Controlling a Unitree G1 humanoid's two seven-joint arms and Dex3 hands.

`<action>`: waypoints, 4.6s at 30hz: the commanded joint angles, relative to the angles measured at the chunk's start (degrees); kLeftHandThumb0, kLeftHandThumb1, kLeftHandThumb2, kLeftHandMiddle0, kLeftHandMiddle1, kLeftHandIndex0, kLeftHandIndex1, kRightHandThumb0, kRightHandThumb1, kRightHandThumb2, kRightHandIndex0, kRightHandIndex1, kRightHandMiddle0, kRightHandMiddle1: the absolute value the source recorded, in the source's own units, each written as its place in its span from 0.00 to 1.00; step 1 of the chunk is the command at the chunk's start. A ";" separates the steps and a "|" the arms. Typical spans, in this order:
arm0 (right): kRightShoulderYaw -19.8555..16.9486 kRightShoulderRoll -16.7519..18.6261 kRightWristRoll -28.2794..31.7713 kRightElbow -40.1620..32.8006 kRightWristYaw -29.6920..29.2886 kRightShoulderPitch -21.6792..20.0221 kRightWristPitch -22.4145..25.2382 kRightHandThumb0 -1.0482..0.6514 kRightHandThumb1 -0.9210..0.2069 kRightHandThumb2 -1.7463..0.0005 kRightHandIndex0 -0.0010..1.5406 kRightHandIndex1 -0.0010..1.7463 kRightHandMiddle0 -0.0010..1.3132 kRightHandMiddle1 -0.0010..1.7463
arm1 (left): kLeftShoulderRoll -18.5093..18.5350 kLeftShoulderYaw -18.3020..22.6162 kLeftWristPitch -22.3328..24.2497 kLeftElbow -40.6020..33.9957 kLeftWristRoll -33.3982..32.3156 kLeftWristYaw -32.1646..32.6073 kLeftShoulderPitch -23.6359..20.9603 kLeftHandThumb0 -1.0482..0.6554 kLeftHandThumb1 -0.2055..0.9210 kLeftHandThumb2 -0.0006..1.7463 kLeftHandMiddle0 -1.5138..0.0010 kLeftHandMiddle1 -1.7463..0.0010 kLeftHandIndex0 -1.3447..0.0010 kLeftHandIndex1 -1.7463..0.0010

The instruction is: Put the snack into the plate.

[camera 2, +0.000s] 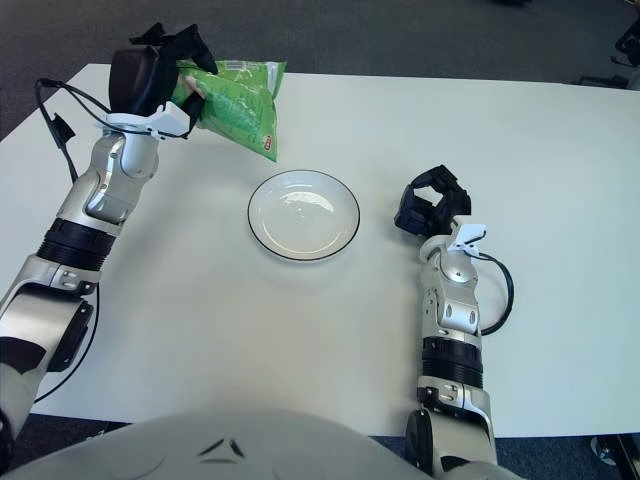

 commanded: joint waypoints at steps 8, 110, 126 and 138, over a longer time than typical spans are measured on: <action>0.60 1.70 -0.40 2.95 -0.79 5.70 -0.31 0.32 0.57 0.22 0.84 1.00 0.49 1.00 | -2.35 0.03 -2.36 -2.22 -2.27 -5.03 -2.24 0.99 0.16 1.00 0.40 0.00 0.11 0.00; 2.97 2.64 0.33 -1.14 -3.26 5.92 5.15 0.33 0.55 0.23 0.83 1.00 0.48 1.00 | -3.28 -12.80 -8.08 -12.14 -2.98 -31.65 18.62 0.64 0.49 0.74 0.67 0.00 0.64 0.00; 2.89 2.73 0.76 -1.36 -3.12 5.91 5.79 0.33 0.55 0.23 0.83 1.00 0.48 1.00 | 6.56 -12.11 -12.65 -17.95 -13.65 -46.86 20.07 0.29 0.63 0.52 0.94 0.21 1.00 0.92; 2.62 2.64 0.82 -0.01 -3.15 5.16 5.32 0.33 0.56 0.23 0.83 1.00 0.48 1.00 | 10.33 -9.93 -9.80 -20.31 -21.28 -57.93 17.40 0.12 0.67 0.43 1.00 0.93 1.00 1.00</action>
